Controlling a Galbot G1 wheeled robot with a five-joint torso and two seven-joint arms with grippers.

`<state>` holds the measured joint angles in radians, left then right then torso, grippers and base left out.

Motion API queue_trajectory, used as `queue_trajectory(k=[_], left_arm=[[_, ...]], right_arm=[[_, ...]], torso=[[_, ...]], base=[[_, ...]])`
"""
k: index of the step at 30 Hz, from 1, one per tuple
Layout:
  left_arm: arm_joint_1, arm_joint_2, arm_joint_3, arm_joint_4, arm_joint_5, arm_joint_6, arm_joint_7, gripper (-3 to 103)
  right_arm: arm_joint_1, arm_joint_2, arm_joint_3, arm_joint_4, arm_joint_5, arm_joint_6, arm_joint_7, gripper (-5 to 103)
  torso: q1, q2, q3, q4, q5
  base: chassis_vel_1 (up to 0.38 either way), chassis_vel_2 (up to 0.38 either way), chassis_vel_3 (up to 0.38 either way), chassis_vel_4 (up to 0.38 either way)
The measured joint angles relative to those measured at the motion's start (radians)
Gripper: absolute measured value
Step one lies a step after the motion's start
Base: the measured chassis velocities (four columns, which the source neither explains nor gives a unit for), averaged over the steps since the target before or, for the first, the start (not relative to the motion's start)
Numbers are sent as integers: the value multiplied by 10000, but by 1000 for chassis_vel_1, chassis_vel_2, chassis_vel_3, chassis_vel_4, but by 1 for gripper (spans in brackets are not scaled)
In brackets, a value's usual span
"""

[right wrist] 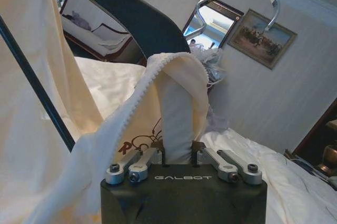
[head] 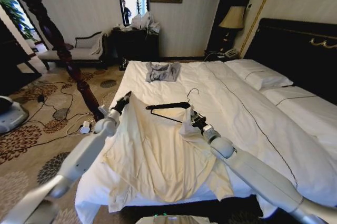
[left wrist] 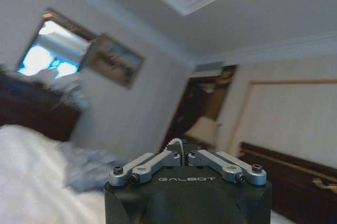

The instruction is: Pick up the clothes from the bed and hang them on the clothes hanger.

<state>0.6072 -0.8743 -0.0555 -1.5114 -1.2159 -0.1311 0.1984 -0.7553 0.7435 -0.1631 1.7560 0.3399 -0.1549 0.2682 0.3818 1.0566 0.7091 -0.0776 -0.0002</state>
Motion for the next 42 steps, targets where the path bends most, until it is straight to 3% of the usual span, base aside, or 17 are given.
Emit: queue_trajectory(k=[7,14,29,32,42], left_arm=[[576,1201,-271,-1503,-350,-35,836,1],[1148,1894,-486,-2372,-127,-60,1478,1],[1750,2437,-33,-3697,1047,-51,1937,1],[1852,2355,227,-3583,1678,-86,2015,1],[1603,2250,945,-4090,2430,-105,1962,1]], right_arm=[[410,-5,-213,-475,-6,-107,-90,23],[728,-79,-571,-683,23,-263,-109,23],[1464,226,-1655,-865,68,-677,-113,23],[1580,374,-1813,-831,94,-892,-126,23],[1746,594,-1966,-652,276,-1292,-110,23]], torso=[[0,0,0,0,2],[-1,1,0,0,1],[0,1,0,0,2],[1,0,0,2,1],[1,0,1,-3,2]], base=[[0,0,0,0],[0,0,0,0],[0,0,0,0],[0,0,0,0],[0,0,0,0]])
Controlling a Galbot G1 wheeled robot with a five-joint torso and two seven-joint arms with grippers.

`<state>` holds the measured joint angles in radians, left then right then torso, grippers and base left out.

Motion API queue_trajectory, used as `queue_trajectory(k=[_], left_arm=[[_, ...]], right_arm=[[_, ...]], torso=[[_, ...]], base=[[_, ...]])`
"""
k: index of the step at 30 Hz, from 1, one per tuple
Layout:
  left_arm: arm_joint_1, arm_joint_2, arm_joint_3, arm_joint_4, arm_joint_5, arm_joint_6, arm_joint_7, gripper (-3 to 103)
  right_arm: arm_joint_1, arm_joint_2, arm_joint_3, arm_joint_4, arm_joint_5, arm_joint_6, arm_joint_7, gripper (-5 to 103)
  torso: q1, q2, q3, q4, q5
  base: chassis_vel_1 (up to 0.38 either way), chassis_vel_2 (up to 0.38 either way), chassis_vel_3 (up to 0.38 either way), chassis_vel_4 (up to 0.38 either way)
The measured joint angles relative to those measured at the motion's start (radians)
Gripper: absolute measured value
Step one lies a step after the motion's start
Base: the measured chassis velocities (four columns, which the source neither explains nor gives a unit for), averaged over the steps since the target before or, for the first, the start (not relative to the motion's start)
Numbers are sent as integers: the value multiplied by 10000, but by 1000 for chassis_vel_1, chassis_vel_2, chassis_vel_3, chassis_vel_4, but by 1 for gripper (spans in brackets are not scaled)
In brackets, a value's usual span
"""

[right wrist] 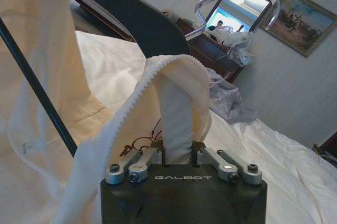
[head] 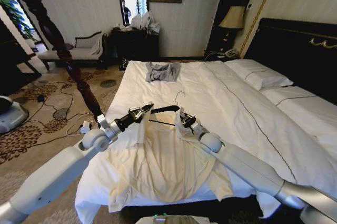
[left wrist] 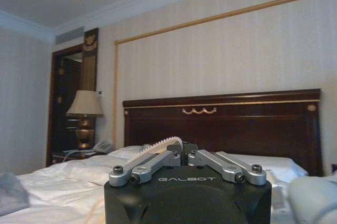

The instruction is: Pick up the clothes from the bed and hang them on the clothes hanger.

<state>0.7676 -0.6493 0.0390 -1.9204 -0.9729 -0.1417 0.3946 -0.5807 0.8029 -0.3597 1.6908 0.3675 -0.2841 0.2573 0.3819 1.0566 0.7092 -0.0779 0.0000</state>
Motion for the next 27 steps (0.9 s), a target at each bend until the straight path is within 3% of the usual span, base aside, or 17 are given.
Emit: queue_trajectory(k=[14,27], left_arm=[[1733,978,-1018,-1431,122,13,140,1],[1683,838,-471,-1704,412,121,-22,1]], right_arm=[[33,175,338,-1133,-81,-9,-38,23],[292,349,294,-41,140,-540,209,23]], torso=[[-1,0,0,0,2],[-1,0,0,1,-1]], base=[[0,0,0,0],[0,0,0,0]])
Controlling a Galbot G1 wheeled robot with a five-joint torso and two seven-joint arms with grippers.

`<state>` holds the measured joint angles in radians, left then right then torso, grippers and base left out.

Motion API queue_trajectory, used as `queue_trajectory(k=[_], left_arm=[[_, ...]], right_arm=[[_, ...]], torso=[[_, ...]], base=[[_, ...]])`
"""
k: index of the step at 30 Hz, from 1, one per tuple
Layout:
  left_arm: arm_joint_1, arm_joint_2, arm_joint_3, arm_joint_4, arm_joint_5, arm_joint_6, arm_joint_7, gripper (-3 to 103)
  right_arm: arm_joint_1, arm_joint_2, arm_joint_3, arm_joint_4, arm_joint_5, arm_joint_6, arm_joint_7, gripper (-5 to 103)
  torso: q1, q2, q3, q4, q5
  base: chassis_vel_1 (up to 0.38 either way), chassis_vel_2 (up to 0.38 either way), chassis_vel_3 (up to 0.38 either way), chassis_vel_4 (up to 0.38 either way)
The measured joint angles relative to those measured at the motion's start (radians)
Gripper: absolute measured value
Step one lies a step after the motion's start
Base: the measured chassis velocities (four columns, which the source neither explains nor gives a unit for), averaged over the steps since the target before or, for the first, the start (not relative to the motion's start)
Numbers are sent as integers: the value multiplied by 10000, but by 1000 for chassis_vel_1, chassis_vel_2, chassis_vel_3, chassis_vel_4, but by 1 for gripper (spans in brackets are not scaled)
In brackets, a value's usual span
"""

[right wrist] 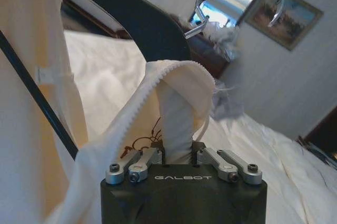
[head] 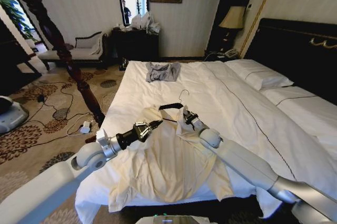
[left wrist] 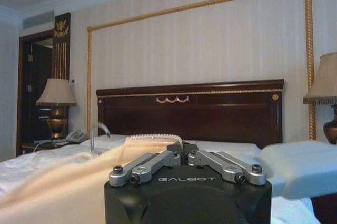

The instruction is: Pick up the clothes from the bed and hang them on the clothes hanger.

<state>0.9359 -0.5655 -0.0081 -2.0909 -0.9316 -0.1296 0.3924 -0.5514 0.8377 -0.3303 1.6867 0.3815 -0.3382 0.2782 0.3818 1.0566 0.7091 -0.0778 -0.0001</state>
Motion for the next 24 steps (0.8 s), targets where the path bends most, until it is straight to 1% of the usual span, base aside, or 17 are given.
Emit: queue_trajectory(k=[7,11,13,15,17,18,19,21,22,24], left_arm=[[-237,-120,479,229,178,30,125,1],[-236,-136,503,366,309,22,162,1],[-235,-134,503,401,313,-2,184,1],[-269,-132,487,434,275,-90,224,1],[-374,-148,441,430,83,-131,184,1],[-374,-148,441,430,83,-131,184,1],[-510,-192,419,425,-123,-133,65,1],[-1112,-313,462,502,-655,-119,-266,1],[-1112,-313,462,502,-655,-119,-266,1],[-1692,-393,600,687,-1023,-54,-400,1]], right_arm=[[-45,-59,5,1106,-144,-259,56,23],[-145,-130,56,1329,-249,-261,49,23],[-198,-154,63,1382,-389,-236,17,23],[-328,-196,88,1431,-1016,41,-166,23],[-453,-205,134,1486,-1481,205,-312,23],[-453,-205,134,1486,-1481,205,-312,23],[-526,-203,146,1539,-1677,247,-361,23],[-642,-151,154,1637,-2045,281,-449,23],[-642,-151,154,1637,-2045,281,-449,23],[-636,-94,97,1673,-2253,300,-525,23]], torso=[[0,0,0,0,0],[0,0,0,0,0],[0,0,0,1,0],[0,0,0,2,0],[0,0,0,1,2],[0,0,0,1,2],[0,0,0,2,1],[0,0,0,0,3],[0,0,0,0,3],[1,0,0,-1,-1]], base=[[0,0,0,0],[0,0,0,0],[0,0,0,0],[0,0,0,0],[0,0,0,0],[0,0,0,0],[0,0,0,0],[0,0,0,0],[0,0,0,0],[0,0,0,0]])
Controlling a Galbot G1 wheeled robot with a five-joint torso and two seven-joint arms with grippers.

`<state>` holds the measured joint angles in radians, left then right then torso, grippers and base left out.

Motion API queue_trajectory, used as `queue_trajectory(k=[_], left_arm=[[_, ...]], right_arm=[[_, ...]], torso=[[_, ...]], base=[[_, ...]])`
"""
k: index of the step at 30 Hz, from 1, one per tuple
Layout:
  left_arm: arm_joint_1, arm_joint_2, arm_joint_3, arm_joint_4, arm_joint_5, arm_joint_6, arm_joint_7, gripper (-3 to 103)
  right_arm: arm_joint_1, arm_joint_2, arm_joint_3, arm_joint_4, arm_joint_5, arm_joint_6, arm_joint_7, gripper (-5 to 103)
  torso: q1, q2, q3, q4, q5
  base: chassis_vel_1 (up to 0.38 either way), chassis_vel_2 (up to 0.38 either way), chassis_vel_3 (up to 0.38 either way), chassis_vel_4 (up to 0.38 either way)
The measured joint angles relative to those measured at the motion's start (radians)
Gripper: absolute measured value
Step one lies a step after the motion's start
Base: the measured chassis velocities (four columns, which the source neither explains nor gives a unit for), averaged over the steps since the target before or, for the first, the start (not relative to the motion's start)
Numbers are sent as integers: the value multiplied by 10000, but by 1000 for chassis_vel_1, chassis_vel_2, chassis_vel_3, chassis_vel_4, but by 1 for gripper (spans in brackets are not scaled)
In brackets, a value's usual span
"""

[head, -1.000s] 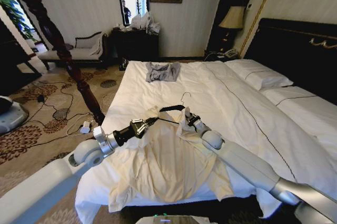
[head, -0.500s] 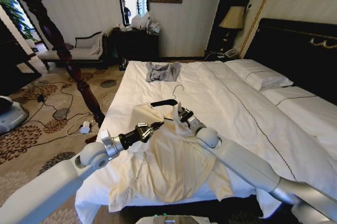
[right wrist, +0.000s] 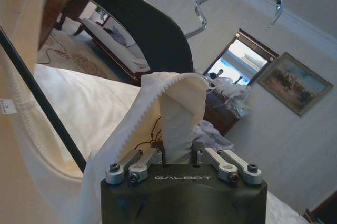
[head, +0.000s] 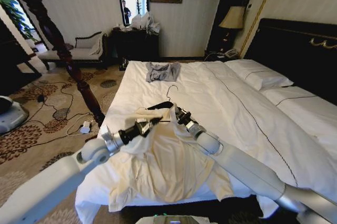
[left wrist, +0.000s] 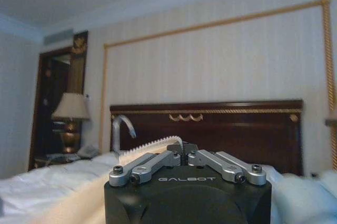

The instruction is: Pick up the clothes from the bed and hang them on the clothes hanger.

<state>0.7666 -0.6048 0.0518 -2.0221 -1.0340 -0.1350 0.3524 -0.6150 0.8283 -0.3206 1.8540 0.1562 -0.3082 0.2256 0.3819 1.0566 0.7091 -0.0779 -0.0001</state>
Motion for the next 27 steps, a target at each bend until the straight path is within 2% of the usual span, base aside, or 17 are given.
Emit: queue_trajectory(k=[4,7,8,10,16,20,27], left_arm=[[-717,-78,334,226,-303,100,-45,1],[-1702,-214,1066,589,-517,174,-38,1],[-1702,-214,1066,589,-517,174,-38,1],[-2432,-383,1712,861,-624,204,-38,1],[-3555,-872,2796,1334,-789,254,-137,1],[-3565,-971,3135,1384,-703,273,-126,1],[-2790,-565,3140,1210,-401,262,17,-1]], right_arm=[[26,61,-107,19,-131,4,-39,23],[-26,101,-202,68,-234,4,-54,23],[-26,101,-202,68,-234,4,-54,23],[-100,103,-216,93,-282,5,-63,23],[-121,134,-182,144,-268,4,-64,23],[-80,147,-20,108,-219,8,-59,23],[-119,173,198,35,-182,113,-55,23]], torso=[[0,0,0,4,1],[0,0,0,2,2],[0,0,0,2,2],[0,0,0,1,1],[0,-1,0,-1,4],[1,-2,0,-1,4],[0,-1,0,5,0]], base=[[0,0,0,0],[0,0,0,0],[0,0,0,0],[0,0,0,0],[0,0,0,0],[0,0,0,0],[0,0,0,0]])
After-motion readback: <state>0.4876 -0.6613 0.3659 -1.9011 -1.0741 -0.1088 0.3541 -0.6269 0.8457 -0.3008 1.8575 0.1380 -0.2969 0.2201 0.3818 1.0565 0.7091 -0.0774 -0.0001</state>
